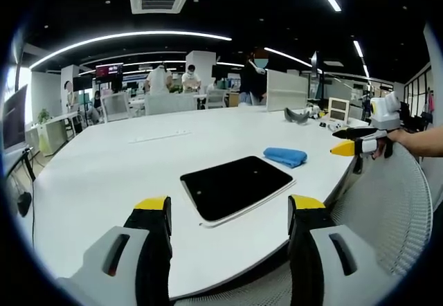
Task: Wipe the mirror surface with the cleaning cloth until all visible marks leave the cleaned area.
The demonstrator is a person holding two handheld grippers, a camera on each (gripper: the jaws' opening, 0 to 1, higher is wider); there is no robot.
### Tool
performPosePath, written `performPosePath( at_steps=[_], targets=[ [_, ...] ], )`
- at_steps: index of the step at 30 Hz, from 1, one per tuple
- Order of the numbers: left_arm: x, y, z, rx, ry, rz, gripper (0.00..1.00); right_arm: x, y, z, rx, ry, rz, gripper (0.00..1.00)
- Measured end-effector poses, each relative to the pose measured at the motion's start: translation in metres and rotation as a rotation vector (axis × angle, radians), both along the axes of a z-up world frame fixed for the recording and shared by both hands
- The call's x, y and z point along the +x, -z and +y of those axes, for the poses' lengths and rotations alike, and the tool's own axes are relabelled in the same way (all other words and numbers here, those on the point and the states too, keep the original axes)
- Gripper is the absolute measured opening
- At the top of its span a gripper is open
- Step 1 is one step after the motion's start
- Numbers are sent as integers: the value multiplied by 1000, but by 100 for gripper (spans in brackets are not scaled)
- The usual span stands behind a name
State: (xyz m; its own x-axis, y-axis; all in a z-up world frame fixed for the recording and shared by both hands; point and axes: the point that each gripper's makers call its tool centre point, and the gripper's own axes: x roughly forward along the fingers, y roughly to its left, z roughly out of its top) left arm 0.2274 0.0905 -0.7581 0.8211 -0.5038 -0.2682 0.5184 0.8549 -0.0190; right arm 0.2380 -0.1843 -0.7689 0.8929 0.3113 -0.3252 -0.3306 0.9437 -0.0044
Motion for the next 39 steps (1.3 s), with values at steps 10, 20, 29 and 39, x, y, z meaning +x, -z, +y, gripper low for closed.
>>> performPosePath(
  at_steps=[10,20,29,39],
  targets=[
    [0,0,0,-2,-1,-4,66,0,2,1,5,0,11,87],
    [-1,-1,0,-3,-2,-5,66,-2,7,0,25,0,39,83],
    [0,-1,1,-5,-3,-6,66,-2,8,-8,-13,11,55,72],
    [-1,0,3,-4,-6,-2,65,9,9,-23,-71,8,82,69]
  ],
)
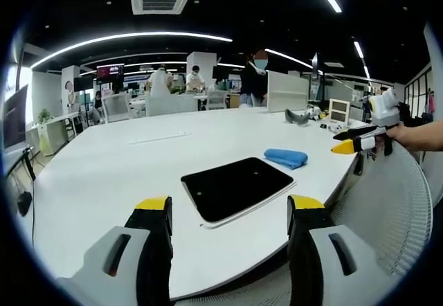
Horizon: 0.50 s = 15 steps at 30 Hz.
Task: Wipe the mirror surface with the cleaning cloth until all visible marks leave the cleaned area.
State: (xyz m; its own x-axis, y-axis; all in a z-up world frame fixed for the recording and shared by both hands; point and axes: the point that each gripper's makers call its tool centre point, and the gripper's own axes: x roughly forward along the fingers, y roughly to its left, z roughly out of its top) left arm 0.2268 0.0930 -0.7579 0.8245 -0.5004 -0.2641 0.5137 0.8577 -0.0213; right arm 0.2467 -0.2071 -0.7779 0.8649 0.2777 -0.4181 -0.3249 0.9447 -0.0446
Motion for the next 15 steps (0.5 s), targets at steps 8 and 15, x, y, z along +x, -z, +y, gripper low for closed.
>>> performPosePath(
  at_steps=[8,15],
  targets=[
    [0,0,0,1,-1,3,65,17,-7,-8,-62,-17,1,61],
    [0,0,0,0,-2,4,65,28,-16,-1,-54,-48,-8,40]
  ],
)
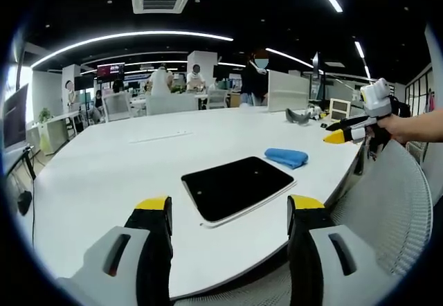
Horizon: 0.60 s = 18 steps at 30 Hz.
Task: Wipe the mirror surface with the cleaning cloth until all visible marks leave the cleaned area.
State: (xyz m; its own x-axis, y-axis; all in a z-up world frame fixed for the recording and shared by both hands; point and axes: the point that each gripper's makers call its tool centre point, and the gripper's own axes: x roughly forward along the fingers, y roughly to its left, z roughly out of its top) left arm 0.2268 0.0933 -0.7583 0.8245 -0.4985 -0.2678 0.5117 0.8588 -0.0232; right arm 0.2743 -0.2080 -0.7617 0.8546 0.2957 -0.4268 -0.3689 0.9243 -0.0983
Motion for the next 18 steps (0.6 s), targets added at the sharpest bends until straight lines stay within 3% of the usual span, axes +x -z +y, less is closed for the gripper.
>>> performPosePath(
  at_steps=[8,18],
  targets=[
    [-1,0,0,0,0,0,65,15,-13,12,16,-3,-10,35],
    [0,0,-1,0,-1,-1,65,33,-9,21,26,-18,20,35]
  ],
)
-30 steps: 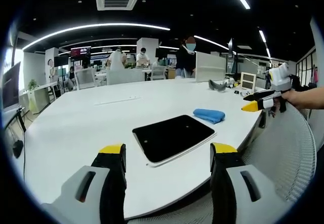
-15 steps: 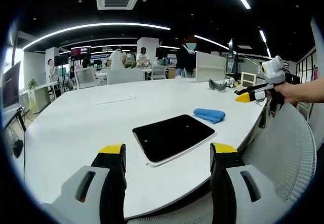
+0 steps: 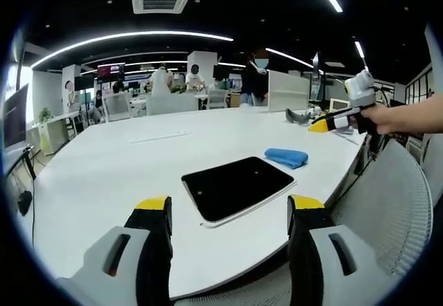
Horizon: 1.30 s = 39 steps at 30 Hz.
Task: Wipe the mirror surface with the cleaning cloth until all visible marks leave the cleaned area.
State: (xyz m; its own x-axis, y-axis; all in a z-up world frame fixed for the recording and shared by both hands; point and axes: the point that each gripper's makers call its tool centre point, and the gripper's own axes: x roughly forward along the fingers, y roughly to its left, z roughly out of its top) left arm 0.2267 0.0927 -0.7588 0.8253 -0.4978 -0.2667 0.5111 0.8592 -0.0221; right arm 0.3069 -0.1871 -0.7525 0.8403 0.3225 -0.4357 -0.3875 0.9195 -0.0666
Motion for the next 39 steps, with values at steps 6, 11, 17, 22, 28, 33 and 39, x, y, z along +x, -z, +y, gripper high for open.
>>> performPosePath(
  at_steps=[6,11,17,22,28,33,39],
  targets=[
    [0,0,0,0,-1,1,65,11,14,2,-4,-13,37,33],
    [1,0,0,0,-1,2,65,19,26,5,-9,-25,59,33],
    [2,0,0,2,-2,5,65,29,37,6,-2,-23,80,31],
    [2,1,0,4,-1,10,65,37,49,8,-10,-32,104,29],
    [2,2,0,5,-3,14,65,44,65,10,-45,-52,131,26],
    [2,3,0,6,-2,18,65,47,75,7,-41,-41,153,23],
    [2,3,0,8,-1,19,65,51,86,3,-49,-28,176,14]
  ],
)
